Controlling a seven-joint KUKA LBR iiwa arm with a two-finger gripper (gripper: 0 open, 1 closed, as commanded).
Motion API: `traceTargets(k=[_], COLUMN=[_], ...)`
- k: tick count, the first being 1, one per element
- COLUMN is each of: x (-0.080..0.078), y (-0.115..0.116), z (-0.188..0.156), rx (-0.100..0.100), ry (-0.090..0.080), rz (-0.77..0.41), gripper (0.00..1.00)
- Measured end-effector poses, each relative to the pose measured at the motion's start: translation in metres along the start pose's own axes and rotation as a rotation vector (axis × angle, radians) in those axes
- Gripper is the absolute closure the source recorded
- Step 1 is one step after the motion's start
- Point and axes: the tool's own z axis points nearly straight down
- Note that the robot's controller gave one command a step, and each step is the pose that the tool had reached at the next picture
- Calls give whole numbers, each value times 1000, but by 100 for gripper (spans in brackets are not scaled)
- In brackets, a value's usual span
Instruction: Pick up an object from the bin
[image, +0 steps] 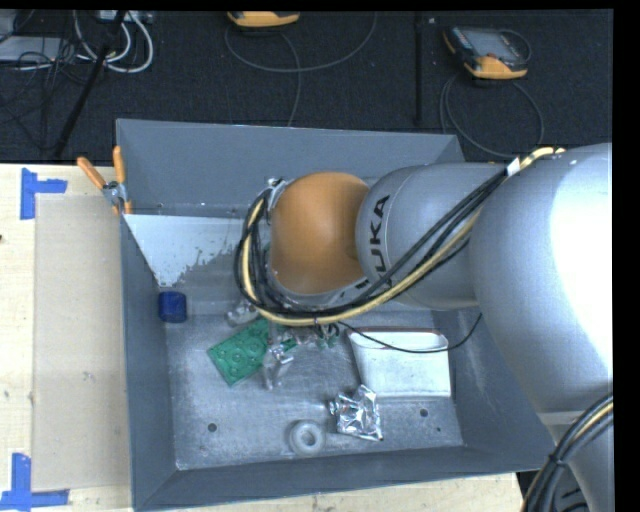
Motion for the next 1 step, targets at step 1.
traceTargets(k=[1], x=[5], y=[-20], z=[-27], rx=[4], ry=[1], rz=[-116], gripper=[0])
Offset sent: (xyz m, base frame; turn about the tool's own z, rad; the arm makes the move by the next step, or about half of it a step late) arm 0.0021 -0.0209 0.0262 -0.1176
